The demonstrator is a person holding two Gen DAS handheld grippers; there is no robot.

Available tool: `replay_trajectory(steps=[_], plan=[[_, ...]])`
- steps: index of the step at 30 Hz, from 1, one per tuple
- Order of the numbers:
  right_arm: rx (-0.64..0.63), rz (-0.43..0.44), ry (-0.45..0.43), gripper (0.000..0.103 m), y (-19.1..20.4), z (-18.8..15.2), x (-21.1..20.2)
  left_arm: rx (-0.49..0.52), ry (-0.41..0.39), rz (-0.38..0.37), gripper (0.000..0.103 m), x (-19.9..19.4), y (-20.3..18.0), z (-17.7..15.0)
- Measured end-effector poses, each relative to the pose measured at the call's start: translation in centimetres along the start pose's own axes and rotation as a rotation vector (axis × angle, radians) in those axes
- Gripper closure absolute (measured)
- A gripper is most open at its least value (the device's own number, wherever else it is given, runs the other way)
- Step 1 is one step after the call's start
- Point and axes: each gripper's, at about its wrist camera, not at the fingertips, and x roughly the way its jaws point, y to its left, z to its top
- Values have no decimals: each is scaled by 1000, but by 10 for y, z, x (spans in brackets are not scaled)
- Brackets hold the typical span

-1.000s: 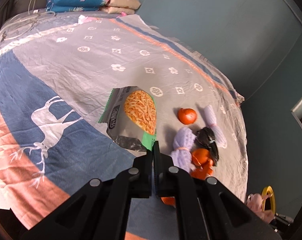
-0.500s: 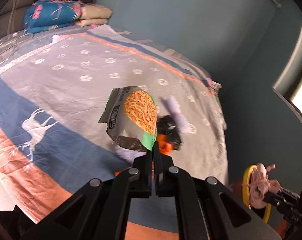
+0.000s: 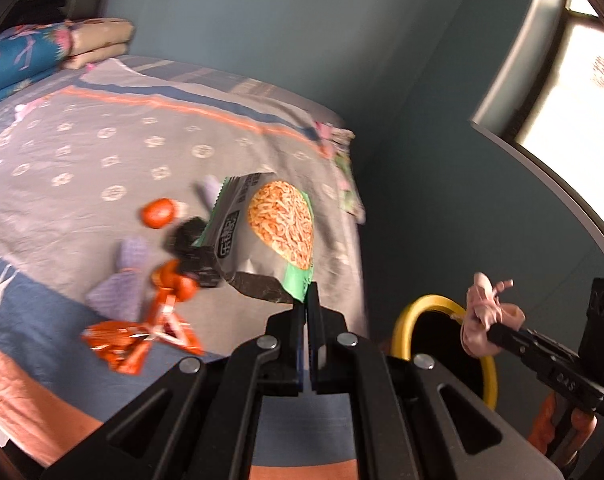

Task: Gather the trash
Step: 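Carry both to the yellow bin and release the pink cloth from the right tool, then open the left tool over the yellow bin to drop the green snack packet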

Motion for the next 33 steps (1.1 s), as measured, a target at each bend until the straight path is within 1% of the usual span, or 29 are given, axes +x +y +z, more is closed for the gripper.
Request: replay_trajectory(steps=[5, 10, 14, 16, 19, 23, 25, 26, 28, 29, 30, 31, 33], plan=[[48, -69, -50, 80, -33, 4, -21, 44, 53, -61, 102, 18, -37, -5], [108, -113, -90, 79, -66, 6, -38, 103, 101, -117, 102, 29, -74, -20], [127, -138, -95, 79, -83, 4, -43, 137, 139, -155, 102, 36, -97, -34], [132, -164, -84, 82, -89, 1, -40, 151, 161, -173, 102, 42, -107, -40], [149, -177, -85, 82, -97, -2, -42, 164, 198, -208, 102, 53, -119, -46], [182, -211, -122, 82, -110, -4, -51, 211, 237, -237, 101, 66, -139, -56], [198, -241, -157, 82, -116, -5, -61, 229, 256, -251, 101, 73, -149, -58], [205, -253, -175, 82, -119, -4, -66, 236, 269, -266, 99, 75, -153, -60], [212, -269, -202, 81, -123, -5, -75, 245, 285, -282, 86, 80, -161, -63], [212, -277, -211, 81, -124, -4, -78, 248, 286, -289, 69, 81, -164, -64], [211, -285, -221, 77, -125, -4, -80, 252, 280, -293, 51, 80, -165, -66], [212, -289, -228, 68, -126, -4, -81, 258, 266, -291, 46, 79, -165, -67], [212, -294, -238, 62, -126, -3, -79, 273, 247, -274, 37, 76, -163, -69]])
